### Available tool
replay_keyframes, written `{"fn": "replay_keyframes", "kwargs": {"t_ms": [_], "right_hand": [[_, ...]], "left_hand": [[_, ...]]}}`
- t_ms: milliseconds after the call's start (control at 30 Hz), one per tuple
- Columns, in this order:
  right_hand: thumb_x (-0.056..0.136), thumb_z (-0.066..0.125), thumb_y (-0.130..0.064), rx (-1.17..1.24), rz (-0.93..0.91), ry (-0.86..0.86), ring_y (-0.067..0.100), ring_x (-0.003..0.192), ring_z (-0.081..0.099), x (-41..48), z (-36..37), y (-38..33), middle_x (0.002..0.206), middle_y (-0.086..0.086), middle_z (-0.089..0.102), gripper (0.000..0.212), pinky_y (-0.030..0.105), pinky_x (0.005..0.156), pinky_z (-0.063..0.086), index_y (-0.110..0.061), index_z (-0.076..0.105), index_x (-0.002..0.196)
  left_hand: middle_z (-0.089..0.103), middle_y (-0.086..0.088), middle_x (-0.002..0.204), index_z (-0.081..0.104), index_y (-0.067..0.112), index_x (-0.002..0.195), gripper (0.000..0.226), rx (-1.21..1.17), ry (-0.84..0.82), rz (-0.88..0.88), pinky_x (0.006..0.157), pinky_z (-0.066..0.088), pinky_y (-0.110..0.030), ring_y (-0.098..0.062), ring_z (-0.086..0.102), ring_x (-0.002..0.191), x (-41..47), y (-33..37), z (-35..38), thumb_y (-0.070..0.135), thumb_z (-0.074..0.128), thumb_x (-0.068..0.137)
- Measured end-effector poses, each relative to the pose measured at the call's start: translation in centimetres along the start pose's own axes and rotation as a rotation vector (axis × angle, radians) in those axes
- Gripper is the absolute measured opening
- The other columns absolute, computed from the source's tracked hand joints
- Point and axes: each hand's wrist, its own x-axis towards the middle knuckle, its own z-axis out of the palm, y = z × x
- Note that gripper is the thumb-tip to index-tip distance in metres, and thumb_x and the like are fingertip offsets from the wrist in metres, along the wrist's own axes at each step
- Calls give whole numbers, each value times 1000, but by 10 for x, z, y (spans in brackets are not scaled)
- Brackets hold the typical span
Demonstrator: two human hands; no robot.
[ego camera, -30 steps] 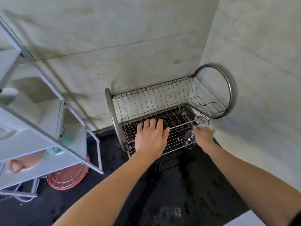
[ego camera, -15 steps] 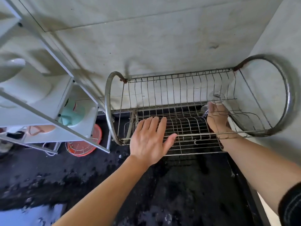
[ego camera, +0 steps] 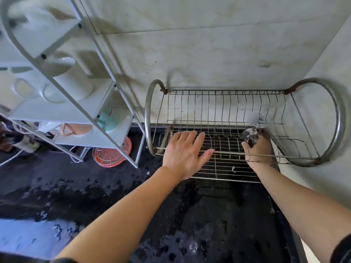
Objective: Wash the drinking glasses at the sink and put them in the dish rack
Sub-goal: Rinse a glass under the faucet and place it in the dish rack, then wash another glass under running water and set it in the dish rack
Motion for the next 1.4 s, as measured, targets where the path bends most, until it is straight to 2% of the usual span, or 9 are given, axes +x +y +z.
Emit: {"fn": "replay_keyframes", "kwargs": {"t_ms": [100,200,300,433,533,733,1000,1100,1400], "right_hand": [[92,61,-31,-71,-52,-39,36,121,51,-58,-4,-22,135,15,52,48,44,92,45,-10,50,133],[95,55,-36,-136,-149,-155,29,109,61,-100,12,-43,123,5,64,32,36,79,48,-17,63,120],[96,50,-41,-171,-285,-258,22,95,67,-146,32,-72,104,-5,73,29,32,71,49,-20,68,105],[96,50,-41,-220,-498,-341,20,90,66,-222,63,-132,95,-7,72,26,29,65,47,-23,69,99],[95,53,-41,-231,-620,-376,24,92,66,-280,93,-184,95,-4,72,24,32,70,49,-23,69,98],[94,54,-43,-214,-788,-497,21,103,63,-388,160,-300,108,-7,69,30,33,81,47,-23,65,114],[92,54,-43,-186,-1108,-645,22,101,62,-513,253,-431,111,-4,66,32,34,83,48,-24,63,116],[92,53,-46,-197,-1190,-712,21,99,62,-554,298,-478,112,-5,65,31,34,82,50,-27,62,116],[94,52,-43,-259,-1456,-991,19,100,62,-687,421,-598,119,-1,64,36,30,79,49,-23,58,124]], "left_hand": [[63,-7,114,60,11,120,46,-64,68,-6,93,44,-42,-26,58,108,-11,1,-15,44,40,96],[64,-5,102,64,11,108,31,-140,146,53,80,48,-39,-24,60,94,-49,-5,-32,32,47,94],[59,-2,79,63,11,83,27,-180,100,10,60,47,-37,-23,56,70,-105,-29,-39,28,45,94],[58,-3,72,62,12,75,27,-78,-21,-195,52,49,-35,-25,58,64,-195,-104,-58,28,43,87],[59,-7,78,61,9,80,22,-20,-142,-389,58,46,-37,-32,60,72,-265,-168,-86,26,49,87],[58,-8,99,58,12,98,23,110,-148,-681,70,43,-38,-31,58,93,-394,-274,-150,29,44,95],[58,-3,100,58,15,105,24,56,-64,-1015,75,53,-36,-23,59,91,-526,-362,-195,31,43,97],[58,-3,106,57,16,112,25,34,-54,-1139,74,47,-31,-22,58,93,-569,-395,-205,32,42,99],[57,-5,105,58,13,109,24,98,-92,-1525,78,49,-38,-26,58,96,-691,-488,-232,28,44,96]]}}
